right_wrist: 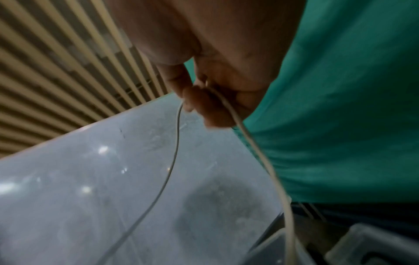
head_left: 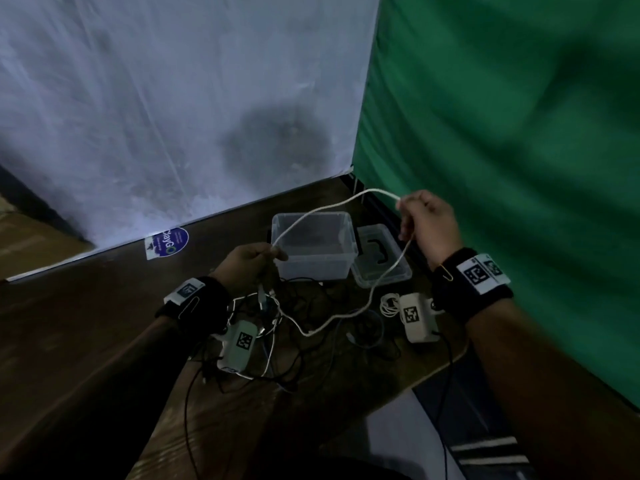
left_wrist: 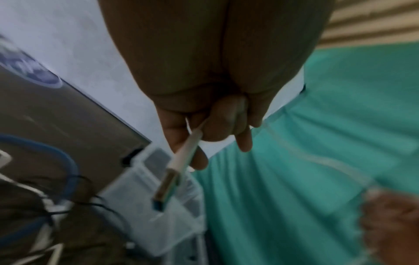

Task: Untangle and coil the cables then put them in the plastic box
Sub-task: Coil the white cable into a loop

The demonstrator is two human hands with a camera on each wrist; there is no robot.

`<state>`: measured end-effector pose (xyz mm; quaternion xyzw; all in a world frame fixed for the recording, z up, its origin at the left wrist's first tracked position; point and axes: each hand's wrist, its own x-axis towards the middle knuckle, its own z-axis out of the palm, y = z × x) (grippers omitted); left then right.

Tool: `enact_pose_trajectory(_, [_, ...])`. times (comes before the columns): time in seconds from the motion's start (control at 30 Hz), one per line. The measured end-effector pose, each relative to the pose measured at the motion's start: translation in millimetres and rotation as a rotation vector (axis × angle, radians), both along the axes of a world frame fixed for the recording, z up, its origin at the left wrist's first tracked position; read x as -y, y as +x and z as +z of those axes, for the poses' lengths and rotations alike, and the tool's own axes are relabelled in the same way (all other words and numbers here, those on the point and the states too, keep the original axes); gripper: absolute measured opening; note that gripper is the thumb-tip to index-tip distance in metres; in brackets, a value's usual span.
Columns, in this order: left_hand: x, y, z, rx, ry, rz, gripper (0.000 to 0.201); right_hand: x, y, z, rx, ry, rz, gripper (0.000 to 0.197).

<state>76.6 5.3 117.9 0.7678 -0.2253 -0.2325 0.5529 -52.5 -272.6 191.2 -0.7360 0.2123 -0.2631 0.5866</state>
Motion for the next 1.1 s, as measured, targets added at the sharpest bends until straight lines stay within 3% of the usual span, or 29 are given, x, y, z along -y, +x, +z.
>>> enact_pose_trajectory(0.07, [5, -3, 11, -0.086, -0.061, -0.022, 0.03, 2, -3, -12, -0.189, -0.329, 0.022, 0.011])
enact_pose_trajectory(0.13, [11, -8, 22, -0.12, -0.099, -0.088, 0.031, -3, -6, -19, -0.237, -0.607, 0.049, 0.034])
enact_pose_trajectory(0.2, [17, -15, 35, -0.068, -0.099, -0.174, 0.027, -19, -7, -19, -0.153, -0.681, 0.154, 0.051])
enact_pose_trajectory(0.27, [23, -24, 48, 0.027, -0.106, -0.245, 0.024, -37, -6, -16, -0.139, -0.617, 0.352, 0.044])
enact_pose_trajectory(0.33, [28, -30, 59, 0.089, -0.12, -0.243, 0.022, -52, -9, -10, -0.157, -0.44, 0.484, 0.02])
enact_pose_trajectory(0.4, [29, -31, 63, 0.132, -0.121, -0.218, 0.021, -55, -11, -2, -0.099, -0.264, 0.473, 0.02])
enact_pose_trajectory(0.47, [27, -33, 62, 0.107, -0.056, -0.187, 0.03, -53, -11, 2, -0.029, -0.212, 0.415, 0.019])
enact_pose_trajectory(0.57, [25, -42, 57, -0.239, -0.061, -0.174, 0.04, -48, -6, -2, 0.035, -0.232, 0.365, 0.014])
enact_pose_trajectory(0.63, [27, -50, 61, -0.56, -0.28, -0.286, 0.027, -47, -2, -13, 0.026, -0.216, 0.311, 0.014])
enact_pose_trajectory(0.7, [29, -55, 68, -0.715, -0.476, -0.381, 0.012, -49, -2, -27, -0.029, -0.221, 0.304, 0.015])
enact_pose_trajectory(0.83, [36, -57, 74, -0.672, -0.618, -0.361, 0.021, -78, -11, -52, -0.152, -0.232, 0.433, 0.028])
enact_pose_trajectory(0.97, [39, -49, 62, -0.686, -0.733, -0.173, 0.019, -102, -24, -59, -0.296, -0.266, 0.593, 0.02])
enact_pose_trajectory(1.03, [41, -47, 54, -0.667, -0.756, -0.086, 0.018, -107, -29, -63, -0.279, -0.38, 0.624, 0.022])
enact_pose_trajectory(1.1, [44, -50, 50, -0.543, -0.677, -0.055, 0.021, -109, -33, -57, -0.189, -0.434, 0.633, 0.022])
